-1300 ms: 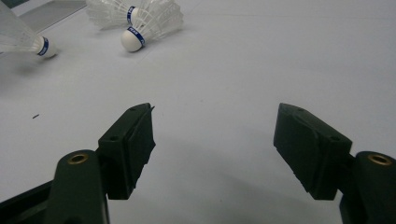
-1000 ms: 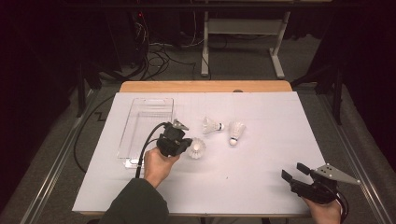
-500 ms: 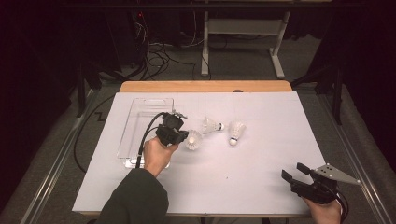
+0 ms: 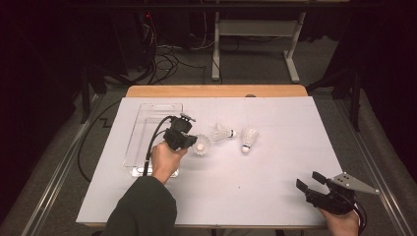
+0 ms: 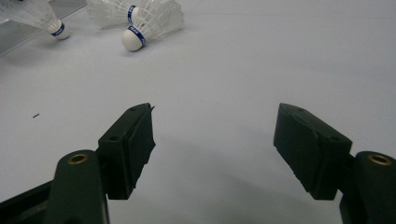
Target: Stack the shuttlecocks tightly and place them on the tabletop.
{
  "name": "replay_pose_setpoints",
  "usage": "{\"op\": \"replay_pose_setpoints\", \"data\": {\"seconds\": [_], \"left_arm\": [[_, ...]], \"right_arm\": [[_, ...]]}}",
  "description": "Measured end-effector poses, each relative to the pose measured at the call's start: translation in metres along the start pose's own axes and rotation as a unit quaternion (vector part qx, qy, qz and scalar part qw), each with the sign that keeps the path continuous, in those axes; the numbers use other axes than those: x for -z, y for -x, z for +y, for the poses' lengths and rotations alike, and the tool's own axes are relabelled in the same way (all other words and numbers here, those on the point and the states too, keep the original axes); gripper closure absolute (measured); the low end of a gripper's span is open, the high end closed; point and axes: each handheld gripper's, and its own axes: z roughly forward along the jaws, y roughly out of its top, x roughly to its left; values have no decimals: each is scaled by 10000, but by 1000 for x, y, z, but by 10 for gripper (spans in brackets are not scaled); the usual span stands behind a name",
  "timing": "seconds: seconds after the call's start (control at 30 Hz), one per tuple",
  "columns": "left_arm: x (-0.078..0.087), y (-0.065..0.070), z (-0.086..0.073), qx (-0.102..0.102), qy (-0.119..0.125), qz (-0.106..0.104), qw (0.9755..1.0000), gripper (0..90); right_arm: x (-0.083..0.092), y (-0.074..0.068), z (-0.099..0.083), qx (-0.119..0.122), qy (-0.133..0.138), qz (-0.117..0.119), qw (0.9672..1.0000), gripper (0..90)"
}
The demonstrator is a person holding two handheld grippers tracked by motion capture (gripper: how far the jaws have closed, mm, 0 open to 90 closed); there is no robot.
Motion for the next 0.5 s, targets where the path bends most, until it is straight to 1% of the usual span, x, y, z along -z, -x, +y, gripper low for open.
{"op": "replay_pose_setpoints", "data": {"seconds": [0.07, 0.17, 0.3, 0.5], "left_arm": [[-3, 7, 2, -131, 19, 65, 9999, 893], [-6, 9, 6, -112, 29, 43, 9999, 893], [-8, 15, 10, -176, 13, 50, 9998, 892], [-14, 20, 13, -167, 43, -131, 9998, 888]], "right_arm": [[0, 0, 0, 4, 1, 0, 10000, 295], [0, 0, 0, 2, -4, -5, 10000, 295], [0, 0, 0, -13, 13, -3, 10000, 295], [0, 0, 0, 11, 7, 2, 10000, 295]]}}
